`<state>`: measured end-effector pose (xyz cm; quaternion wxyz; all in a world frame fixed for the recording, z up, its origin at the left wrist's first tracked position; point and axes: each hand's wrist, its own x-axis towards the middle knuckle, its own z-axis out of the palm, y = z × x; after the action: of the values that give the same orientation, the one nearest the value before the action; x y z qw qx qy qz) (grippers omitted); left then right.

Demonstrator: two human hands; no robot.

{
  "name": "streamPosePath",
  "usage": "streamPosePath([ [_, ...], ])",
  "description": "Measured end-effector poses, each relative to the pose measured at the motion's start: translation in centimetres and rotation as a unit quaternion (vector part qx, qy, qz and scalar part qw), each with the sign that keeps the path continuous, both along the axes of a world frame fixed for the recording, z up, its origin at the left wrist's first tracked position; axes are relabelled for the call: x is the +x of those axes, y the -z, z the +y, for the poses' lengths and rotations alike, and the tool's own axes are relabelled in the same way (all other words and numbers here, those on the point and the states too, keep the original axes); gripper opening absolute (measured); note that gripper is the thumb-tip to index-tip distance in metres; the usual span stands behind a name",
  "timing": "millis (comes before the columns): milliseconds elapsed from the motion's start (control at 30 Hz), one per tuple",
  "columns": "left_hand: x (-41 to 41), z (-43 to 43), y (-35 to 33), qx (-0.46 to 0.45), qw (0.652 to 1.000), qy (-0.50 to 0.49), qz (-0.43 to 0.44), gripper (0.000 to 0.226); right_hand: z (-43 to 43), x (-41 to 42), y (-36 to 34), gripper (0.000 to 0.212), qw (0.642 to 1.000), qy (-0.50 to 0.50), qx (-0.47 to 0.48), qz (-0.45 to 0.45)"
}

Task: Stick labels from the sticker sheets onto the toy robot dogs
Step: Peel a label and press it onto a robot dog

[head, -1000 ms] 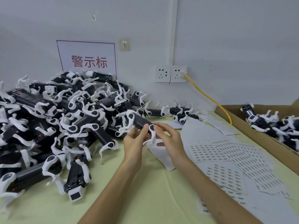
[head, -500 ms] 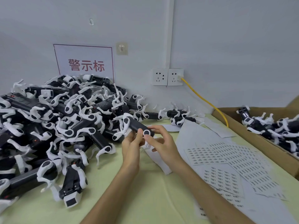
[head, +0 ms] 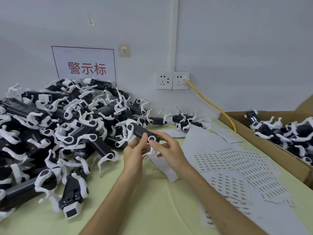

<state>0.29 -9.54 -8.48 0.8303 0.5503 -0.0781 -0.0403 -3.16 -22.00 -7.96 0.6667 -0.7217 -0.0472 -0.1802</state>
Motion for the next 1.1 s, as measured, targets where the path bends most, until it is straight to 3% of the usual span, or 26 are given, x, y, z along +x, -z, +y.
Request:
streamPosePath([
  [133, -0.4, -0.1, -0.1, -0.003, 1.0, -0.002, 0.002, 0.04, -0.3, 0.2, 0.0, 0.03, 1.0, 0.003, -0.013, 0.005],
  [200, -0.4, -0.2, -0.1, 0.006, 1.0, -0.015, -0.005, 0.035, -0.7, 0.1, -0.5, 0.016, 1.0, 0.018, 0.003, 0.011],
  [233, -0.3, -0.3, 0.0, 0.02, 0.999, -0.028, -0.01, 0.034, -0.8, 0.0, -0.8, 0.009, 0.999, 0.031, 0.031, 0.026],
  [367, -0.1, -0.7, 0.5, 0.125, 0.99, -0.005, -0.07, 0.027, -3.3, -0.2, -2.2, 0.027, 0.966, 0.099, 0.192, 0.145],
  [467, -0.3, -1.3, 1.0, 0.169, 0.981, 0.031, -0.088, 0.025, -7.2, -0.7, -3.2, 0.033, 0.933, 0.114, 0.3, 0.163],
  [567, -0.1, -1.1, 1.3, 0.176, 0.981, 0.028, -0.074, 0.03, -12.3, -1.4, -4.7, 0.036, 0.891, 0.128, 0.428, 0.08],
  [633, 0.2, -1.0, 1.3, 0.17, 0.984, 0.021, -0.058, 0.031, -16.2, -2.0, -6.0, 0.037, 0.85, 0.141, 0.505, -0.049],
  [700, 0.3, -1.0, 1.3, 0.167, 0.984, 0.017, -0.052, 0.033, -19.8, -2.6, -7.0, 0.047, 0.814, 0.17, 0.535, -0.152],
  [733, 0.2, -1.0, 1.3, 0.166, 0.985, 0.017, -0.051, 0.033, -21.2, -2.8, -7.1, 0.055, 0.806, 0.192, 0.536, -0.16],
  [867, 0.1, -1.1, 1.4, 0.19, 0.98, 0.018, -0.051, 0.036, -22.2, -2.4, -5.9, 0.051, 0.844, 0.251, 0.469, -0.071],
  [1000, -0.3, -1.0, 1.4, 0.239, 0.968, 0.008, -0.076, 0.034, -18.5, -0.9, -3.9, 0.03, 0.883, 0.207, 0.421, 0.005],
  [1100, -0.5, -0.9, 1.4, 0.279, 0.954, 0.0, -0.108, 0.031, -14.8, 0.5, -3.4, 0.025, 0.932, 0.161, 0.315, 0.081],
])
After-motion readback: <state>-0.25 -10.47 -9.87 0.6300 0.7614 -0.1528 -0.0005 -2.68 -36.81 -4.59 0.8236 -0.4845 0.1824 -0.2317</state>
